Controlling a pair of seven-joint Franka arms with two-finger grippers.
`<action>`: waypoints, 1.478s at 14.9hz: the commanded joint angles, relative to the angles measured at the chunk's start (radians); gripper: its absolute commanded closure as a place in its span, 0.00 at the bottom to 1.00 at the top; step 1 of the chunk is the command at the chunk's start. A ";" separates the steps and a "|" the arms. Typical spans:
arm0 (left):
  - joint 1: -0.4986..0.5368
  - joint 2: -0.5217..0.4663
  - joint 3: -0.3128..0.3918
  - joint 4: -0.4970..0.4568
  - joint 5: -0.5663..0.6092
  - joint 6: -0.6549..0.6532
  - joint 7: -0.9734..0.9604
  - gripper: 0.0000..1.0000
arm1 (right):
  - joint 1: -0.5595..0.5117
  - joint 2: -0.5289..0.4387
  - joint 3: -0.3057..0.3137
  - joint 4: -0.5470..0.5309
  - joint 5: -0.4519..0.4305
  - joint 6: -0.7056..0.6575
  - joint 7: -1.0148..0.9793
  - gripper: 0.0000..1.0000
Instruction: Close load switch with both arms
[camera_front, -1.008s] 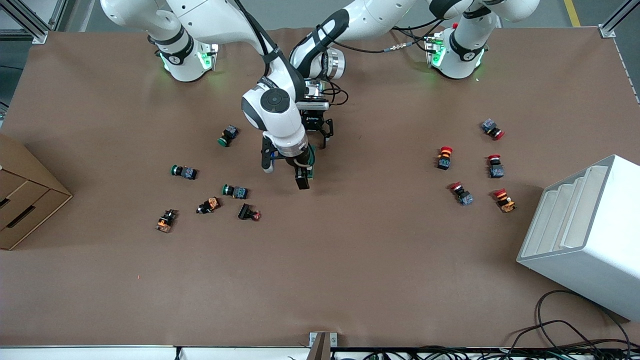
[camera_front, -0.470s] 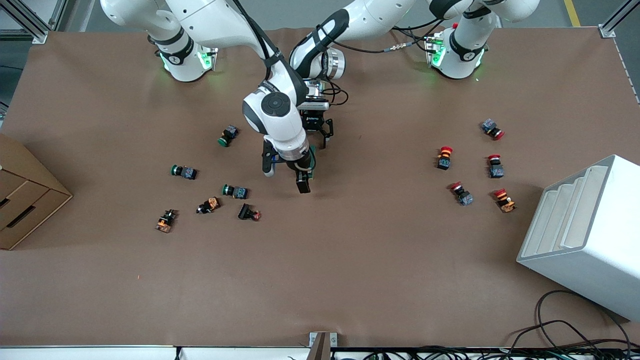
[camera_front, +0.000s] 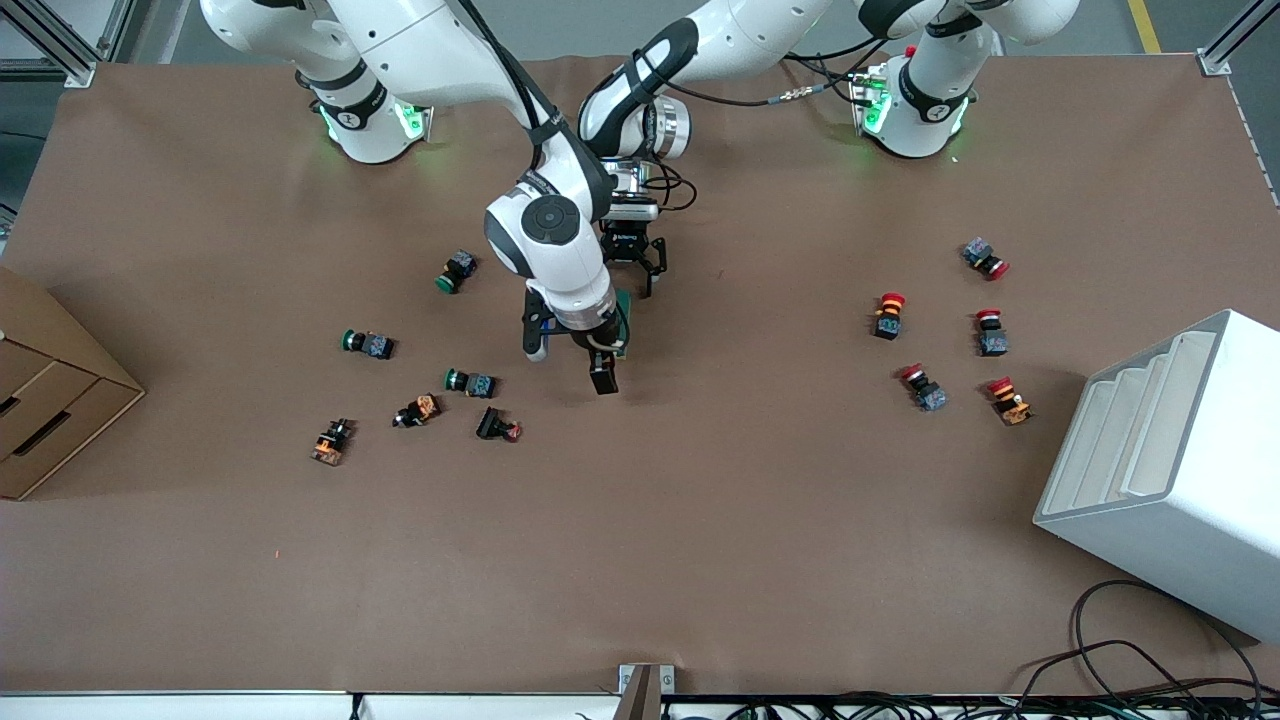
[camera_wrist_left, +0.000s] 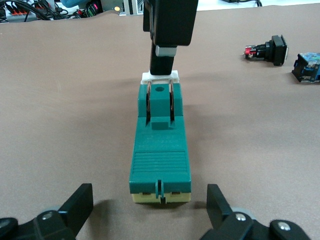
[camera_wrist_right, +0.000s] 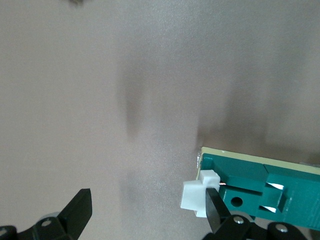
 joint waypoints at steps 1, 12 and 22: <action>0.007 0.008 0.004 0.003 0.019 -0.006 -0.004 0.01 | -0.017 0.049 0.006 0.047 -0.022 0.006 -0.004 0.00; 0.007 0.001 0.003 0.000 0.017 -0.006 -0.006 0.01 | -0.108 0.046 0.010 0.238 -0.008 -0.295 -0.121 0.00; 0.007 -0.013 -0.002 0.000 0.014 -0.006 -0.004 0.01 | -0.437 -0.258 0.014 0.245 0.039 -0.860 -1.328 0.00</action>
